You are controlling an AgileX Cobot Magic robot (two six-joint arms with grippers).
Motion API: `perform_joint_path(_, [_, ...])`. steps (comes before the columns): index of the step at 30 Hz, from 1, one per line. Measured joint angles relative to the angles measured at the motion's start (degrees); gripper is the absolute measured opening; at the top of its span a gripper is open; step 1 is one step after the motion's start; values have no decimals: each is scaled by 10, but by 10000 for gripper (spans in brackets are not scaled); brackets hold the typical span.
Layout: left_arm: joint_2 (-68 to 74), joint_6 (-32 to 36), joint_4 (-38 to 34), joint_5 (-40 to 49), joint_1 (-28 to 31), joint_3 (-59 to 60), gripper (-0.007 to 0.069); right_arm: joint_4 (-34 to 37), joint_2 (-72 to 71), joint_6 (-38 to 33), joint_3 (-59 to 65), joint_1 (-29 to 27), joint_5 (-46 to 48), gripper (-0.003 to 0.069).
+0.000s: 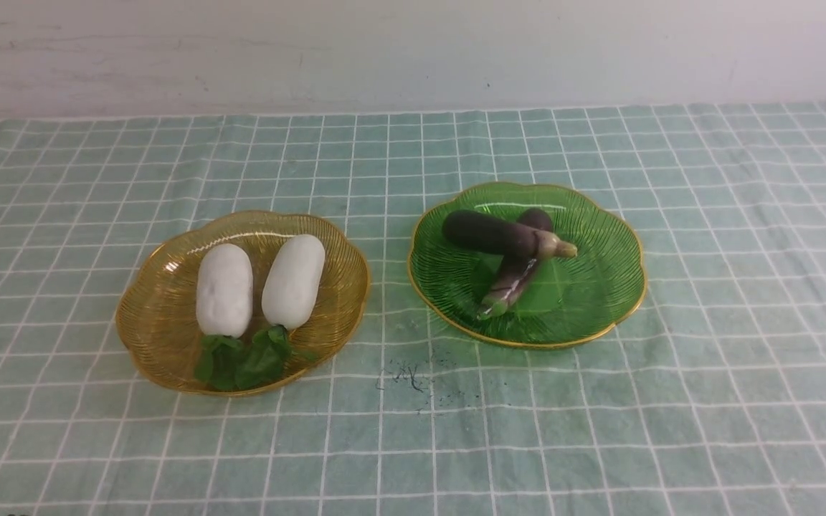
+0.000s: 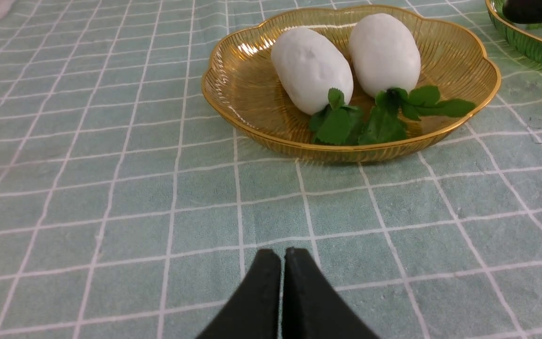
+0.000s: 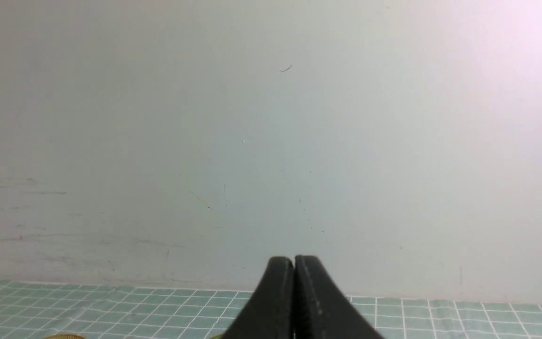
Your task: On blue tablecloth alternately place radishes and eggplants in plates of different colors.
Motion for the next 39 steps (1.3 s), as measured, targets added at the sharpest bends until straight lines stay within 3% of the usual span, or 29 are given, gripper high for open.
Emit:
perform_joint_path(10, [0, 0, 0, 1, 0, 0, -8, -13, 0, -6, 9, -6, -1, -14])
perform_joint_path(21, [0, 0, 0, 1, 1, 0, -8, -17, 1, -11, 212, -155, 0, -14])
perform_joint_path(39, [0, 0, 0, 3, 1, -1, -8, -13, 1, -11, 256, -160, -5, -15])
